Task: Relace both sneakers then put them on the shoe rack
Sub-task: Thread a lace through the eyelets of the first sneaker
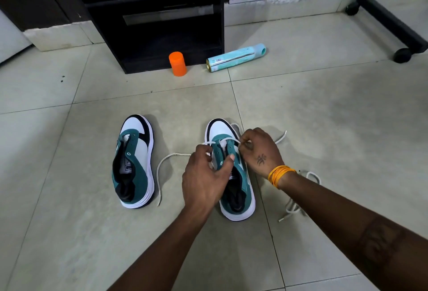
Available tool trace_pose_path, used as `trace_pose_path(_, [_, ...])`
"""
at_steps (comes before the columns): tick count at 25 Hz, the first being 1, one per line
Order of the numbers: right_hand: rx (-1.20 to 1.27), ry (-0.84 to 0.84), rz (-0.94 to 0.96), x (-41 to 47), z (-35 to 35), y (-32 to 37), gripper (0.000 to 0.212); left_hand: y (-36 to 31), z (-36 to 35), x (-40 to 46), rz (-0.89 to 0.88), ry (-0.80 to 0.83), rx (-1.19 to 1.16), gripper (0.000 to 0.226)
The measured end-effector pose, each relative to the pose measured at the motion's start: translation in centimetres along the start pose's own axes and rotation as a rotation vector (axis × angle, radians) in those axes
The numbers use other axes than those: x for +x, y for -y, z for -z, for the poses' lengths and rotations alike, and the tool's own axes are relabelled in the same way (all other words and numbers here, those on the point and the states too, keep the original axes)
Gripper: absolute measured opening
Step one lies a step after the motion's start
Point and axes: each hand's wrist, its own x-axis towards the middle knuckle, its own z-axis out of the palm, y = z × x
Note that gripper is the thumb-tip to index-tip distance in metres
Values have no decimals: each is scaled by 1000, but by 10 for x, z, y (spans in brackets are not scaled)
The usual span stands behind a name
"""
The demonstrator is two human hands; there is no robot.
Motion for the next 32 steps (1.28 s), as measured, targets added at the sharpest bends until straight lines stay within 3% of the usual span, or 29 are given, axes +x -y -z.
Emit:
trace_pose_path(2, [66, -25, -28, 4, 10, 6, 1, -1, 1, 2, -29, -16, 40, 50])
trace_pose_path(5, [209, -122, -88, 5, 29, 17, 5, -11, 7, 3, -65, -7, 55, 44])
trace_pose_path(8, [348, -79, -68, 5, 52, 37, 12, -21, 13, 17, -226, -6, 35, 28])
trace_pose_path(11, [521, -46, -50, 5, 66, 56, 13, -43, 21, 35, -349, 224, -137, 50])
trace_pose_path(13, [562, -53, -48, 3, 71, 65, 12, -59, 28, 42, -336, 371, -275, 38])
trace_pose_path(16, [581, -66, -90, -3, 80, 65, 11, -50, 40, 61, -439, 187, -109, 15])
trace_pose_path(20, [605, -62, -133, -11, 82, 64, 12, -12, 66, 81, -278, -75, 362, 24])
trace_pose_path(22, [610, -35, -123, -13, 76, 70, 8, -23, 61, 65, -422, -45, 186, 40])
trace_pose_path(23, [612, -25, -106, -13, 73, 73, 6, -35, 55, 54, -491, 52, 16, 46])
trace_pose_path(25, [622, -25, -65, -12, 68, 77, 5, -51, 44, 34, -481, 238, -262, 41])
trace_pose_path(26, [624, -30, -60, -11, 66, 77, 5, -50, 40, 32, -449, 222, -305, 34])
trace_pose_path(28, [613, -38, -85, -11, 64, 71, 4, -32, 45, 46, -406, 89, -52, 26])
trace_pose_path(30, [599, -37, -118, -14, 62, 62, 4, -14, 59, 55, -342, 42, 560, 29])
trace_pose_path(31, [597, -33, -129, -16, 61, 59, 4, -10, 63, 57, -304, 45, 714, 32])
trace_pose_path(32, [598, -27, -136, -18, 60, 57, 4, -10, 63, 56, -319, 63, 714, 39])
